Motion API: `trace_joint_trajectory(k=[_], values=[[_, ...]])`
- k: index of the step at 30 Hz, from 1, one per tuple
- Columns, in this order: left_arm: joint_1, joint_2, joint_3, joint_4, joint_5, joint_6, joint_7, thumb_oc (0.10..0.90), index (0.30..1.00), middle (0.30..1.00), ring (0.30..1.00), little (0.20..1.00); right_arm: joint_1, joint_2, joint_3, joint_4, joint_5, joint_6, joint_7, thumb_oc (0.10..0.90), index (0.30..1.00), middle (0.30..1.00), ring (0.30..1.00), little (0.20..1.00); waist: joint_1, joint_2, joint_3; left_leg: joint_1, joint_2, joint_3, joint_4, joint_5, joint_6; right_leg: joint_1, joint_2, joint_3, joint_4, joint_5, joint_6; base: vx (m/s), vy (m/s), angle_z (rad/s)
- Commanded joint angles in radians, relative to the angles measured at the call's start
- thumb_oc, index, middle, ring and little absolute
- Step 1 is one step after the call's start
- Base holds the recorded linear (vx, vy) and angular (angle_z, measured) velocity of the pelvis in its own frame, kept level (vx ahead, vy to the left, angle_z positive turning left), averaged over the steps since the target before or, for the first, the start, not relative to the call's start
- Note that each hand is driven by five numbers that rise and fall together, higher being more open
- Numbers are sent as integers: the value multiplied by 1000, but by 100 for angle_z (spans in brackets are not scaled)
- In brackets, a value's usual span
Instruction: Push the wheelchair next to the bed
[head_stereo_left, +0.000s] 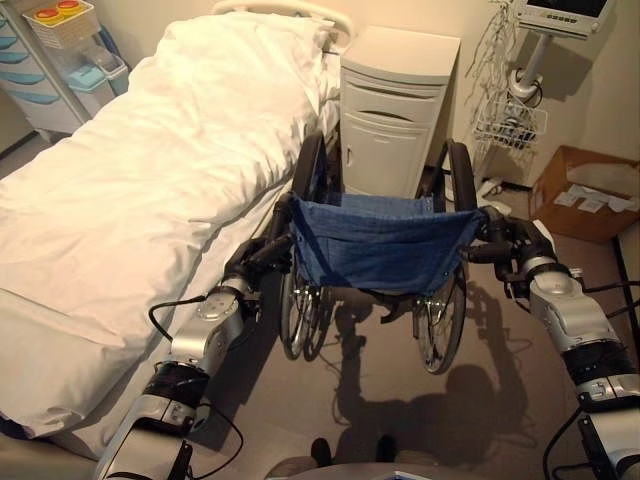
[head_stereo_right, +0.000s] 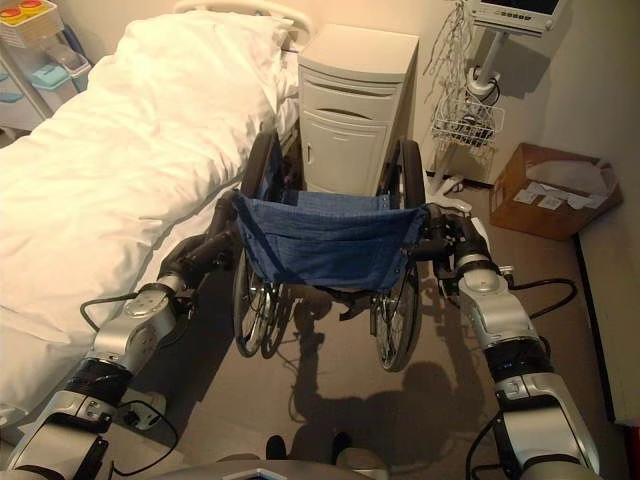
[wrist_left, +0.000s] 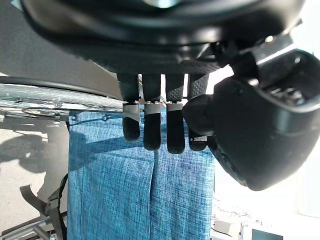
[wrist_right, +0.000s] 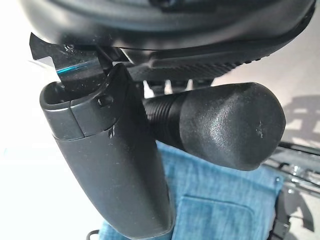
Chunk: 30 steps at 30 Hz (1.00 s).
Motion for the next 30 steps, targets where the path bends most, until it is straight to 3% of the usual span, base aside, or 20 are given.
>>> trace_joint_trajectory(k=[1, 9, 15, 24, 30], values=[[-31, 152, 143, 12, 50, -84, 60, 800, 900, 900, 900, 900, 11, -201, -122, 40, -69, -97, -118, 800, 900, 900, 900, 900, 20, -22, -98, 20, -18, 15, 12, -57, -57, 3, -7, -8, 43, -6, 55, 0, 0, 0], [5, 147, 148, 76, 19, -56, 52, 800, 900, 900, 900, 900, 19, -191, -117, 41, -66, -100, -116, 800, 900, 900, 900, 900, 24, -19, -99, 20, -19, 15, 12, -56, -57, 4, -9, -20, 43, -6, 56, 0, 0, 0], [21, 140, 143, 95, -1, -74, 15, 800, 900, 900, 900, 900, 26, -188, -117, 35, -63, -96, -114, 800, 900, 900, 900, 900, 24, -19, -99, 19, -18, 16, 11, -55, -58, 3, -10, -22, 43, -6, 57, 0, 0, 0], [116, 69, 168, -39, -218, -29, -181, 800, 900, 900, 900, 900, 99, -163, -170, 4, -88, -113, -109, 800, 900, 900, 900, 900, 35, -17, -94, 17, -15, 15, 10, -54, -58, 1, -10, -28, 43, -3, 56, 0, 0, 0], [156, 47, 166, -108, -264, -18, -275, 800, 900, 900, 900, 900, 104, -155, -172, -5, -90, -101, -115, 800, 900, 900, 900, 900, 44, -19, -89, 18, -13, 13, 9, -54, -59, 2, -10, -30, 39, 0, 55, 0, 0, 0]])
